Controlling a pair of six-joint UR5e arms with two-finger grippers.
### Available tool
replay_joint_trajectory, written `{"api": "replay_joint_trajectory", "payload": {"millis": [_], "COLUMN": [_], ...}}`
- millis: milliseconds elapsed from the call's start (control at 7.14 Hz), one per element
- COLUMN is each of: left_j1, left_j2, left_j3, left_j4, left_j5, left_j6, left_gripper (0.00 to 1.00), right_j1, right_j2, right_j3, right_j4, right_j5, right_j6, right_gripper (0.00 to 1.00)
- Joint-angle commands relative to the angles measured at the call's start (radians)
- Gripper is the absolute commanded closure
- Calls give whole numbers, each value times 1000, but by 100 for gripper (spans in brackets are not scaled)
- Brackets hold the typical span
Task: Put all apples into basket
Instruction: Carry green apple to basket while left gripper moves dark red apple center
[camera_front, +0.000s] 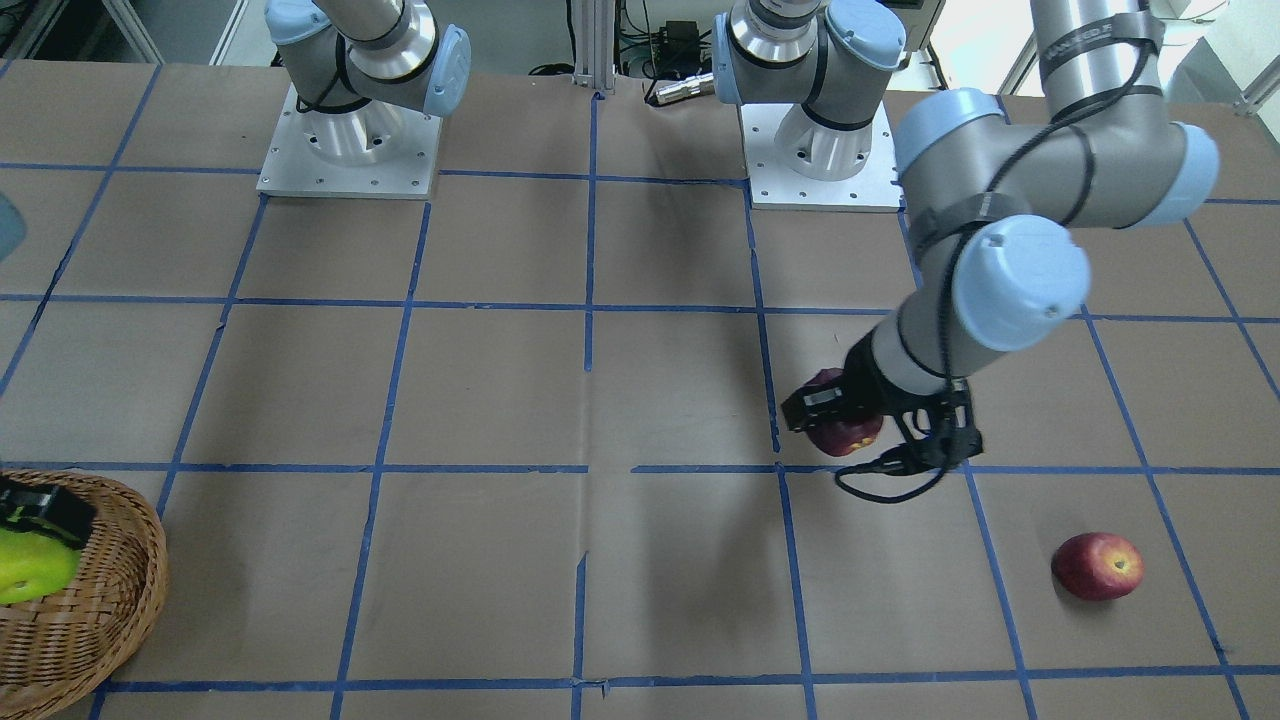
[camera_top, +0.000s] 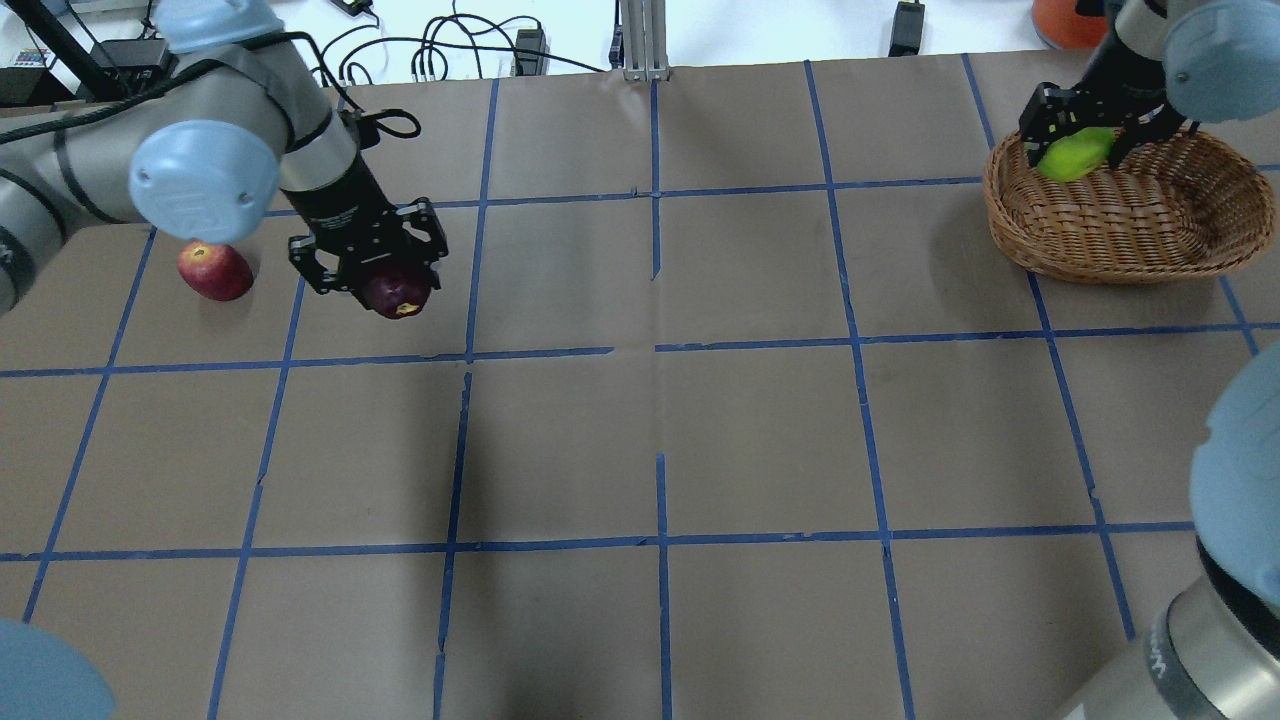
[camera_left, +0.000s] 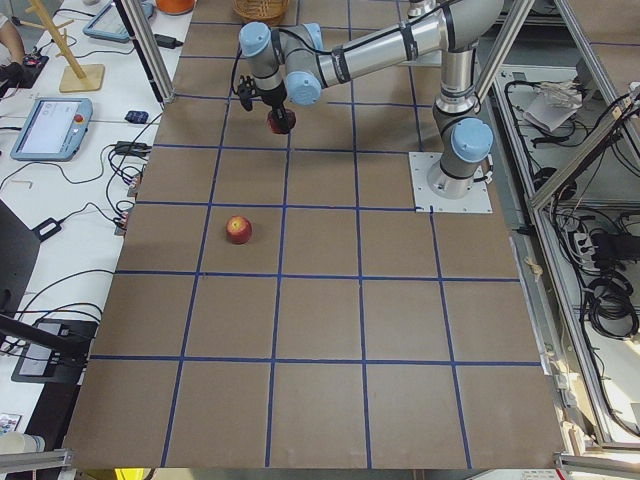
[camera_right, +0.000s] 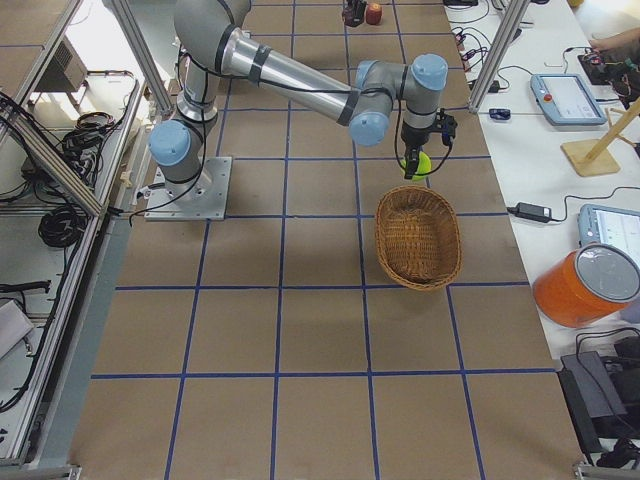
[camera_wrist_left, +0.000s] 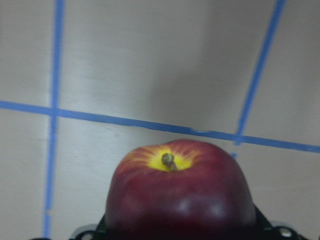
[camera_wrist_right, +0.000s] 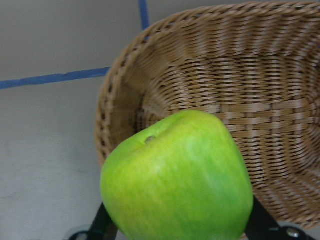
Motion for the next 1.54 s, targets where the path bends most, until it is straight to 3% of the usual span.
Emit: {"api": "replay_joint_trajectory", "payload": {"millis": [0,280,420,561,701,841,981,1121,1261,1401], "left_j1": [-207,-278,-289,-295,-288,-280,-246,-191,-144,-81], "left_j2": [-67,-165,-190,-199,-192,-166,-149,-118,-89,-69], "left_j3": [-54,-157,-175,-178,-163,-139,-84,20,127,188], "left_j4": [230,567,611,606,600,593,489,295,71,-59], "left_j5": [-69,-103,-106,-105,-123,-122,-119,-93,-3,92], "left_j6": [-367,-561,-559,-600,-629,-578,-482,-374,-136,104], "left_gripper": [64,52,50,1,0,0,0,0,0,0], "right_j1": [-106,-170,-172,-181,-186,-186,-186,-186,-172,-140], "right_j2": [122,227,235,256,270,270,265,250,198,125], "right_j3": [-86,-169,-174,-172,-169,-169,-174,-180,-181,-181], "right_j4": [-36,-94,-96,-94,-94,-94,-88,-64,11,124], "right_j5": [-57,-65,-67,-80,-81,-81,-82,-91,-82,-78], "right_j6": [-151,-205,-199,-192,-189,-189,-192,-190,-190,-190], "right_gripper": [100,100,96,79,45,21,0,0,0,0]}}
